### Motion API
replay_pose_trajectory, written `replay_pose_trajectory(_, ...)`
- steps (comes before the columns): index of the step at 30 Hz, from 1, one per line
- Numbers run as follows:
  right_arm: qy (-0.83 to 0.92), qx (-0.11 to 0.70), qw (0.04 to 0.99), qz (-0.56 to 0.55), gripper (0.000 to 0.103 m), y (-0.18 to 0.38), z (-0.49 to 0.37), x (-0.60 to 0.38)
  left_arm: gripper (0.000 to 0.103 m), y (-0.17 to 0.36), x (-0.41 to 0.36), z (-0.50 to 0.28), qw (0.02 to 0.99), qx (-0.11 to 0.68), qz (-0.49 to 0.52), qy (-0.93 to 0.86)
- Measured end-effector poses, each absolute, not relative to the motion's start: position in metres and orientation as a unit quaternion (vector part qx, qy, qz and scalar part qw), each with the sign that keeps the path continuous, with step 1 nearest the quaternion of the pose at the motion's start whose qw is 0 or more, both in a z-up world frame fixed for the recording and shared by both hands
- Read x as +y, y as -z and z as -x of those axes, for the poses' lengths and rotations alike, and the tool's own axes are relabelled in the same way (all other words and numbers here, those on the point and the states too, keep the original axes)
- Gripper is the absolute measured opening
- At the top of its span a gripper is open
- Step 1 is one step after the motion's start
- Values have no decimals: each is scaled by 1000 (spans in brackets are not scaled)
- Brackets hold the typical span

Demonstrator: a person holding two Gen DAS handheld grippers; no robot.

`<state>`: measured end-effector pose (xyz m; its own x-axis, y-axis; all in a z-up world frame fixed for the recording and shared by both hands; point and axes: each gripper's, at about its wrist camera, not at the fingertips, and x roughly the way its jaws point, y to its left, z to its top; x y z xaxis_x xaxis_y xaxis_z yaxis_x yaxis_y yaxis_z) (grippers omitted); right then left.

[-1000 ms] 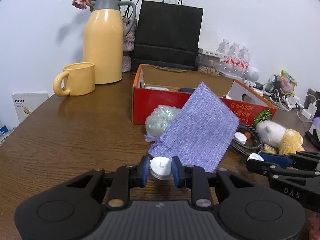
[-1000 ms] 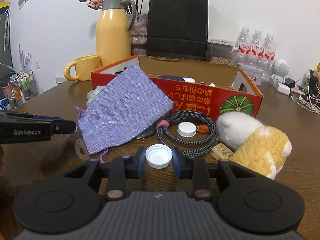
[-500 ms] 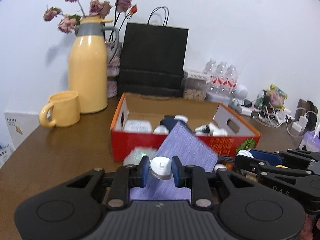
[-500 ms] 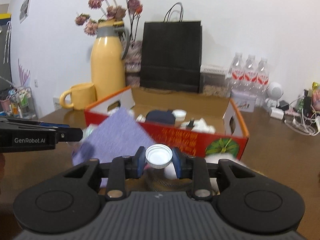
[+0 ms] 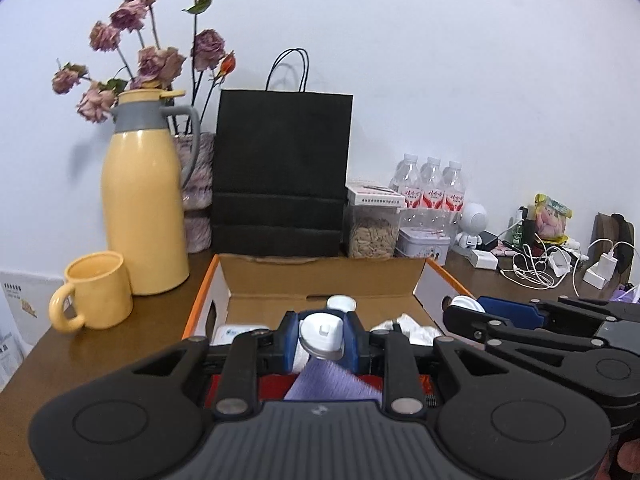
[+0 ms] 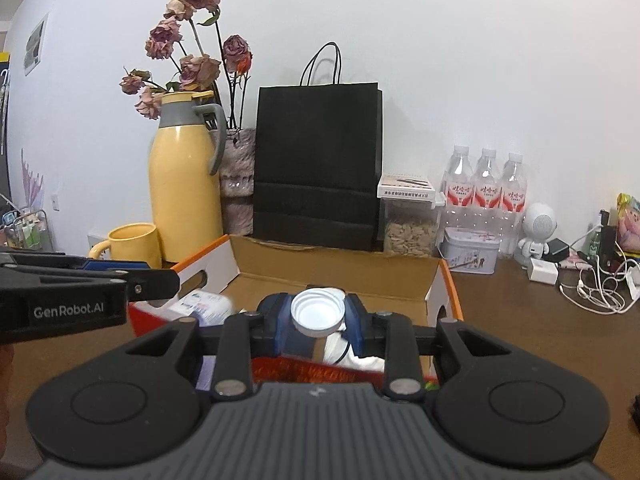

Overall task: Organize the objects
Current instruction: 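Carry both white caps over the cardboard box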

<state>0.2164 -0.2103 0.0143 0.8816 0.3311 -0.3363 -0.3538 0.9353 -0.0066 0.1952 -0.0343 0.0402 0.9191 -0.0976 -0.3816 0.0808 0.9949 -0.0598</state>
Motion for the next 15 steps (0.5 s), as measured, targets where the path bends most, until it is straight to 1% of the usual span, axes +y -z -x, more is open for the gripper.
replay_pose_trajectory(15,-165,178,969,53,30,-20,-281,-210,23,-49,-41,-263,980,198,22,17)
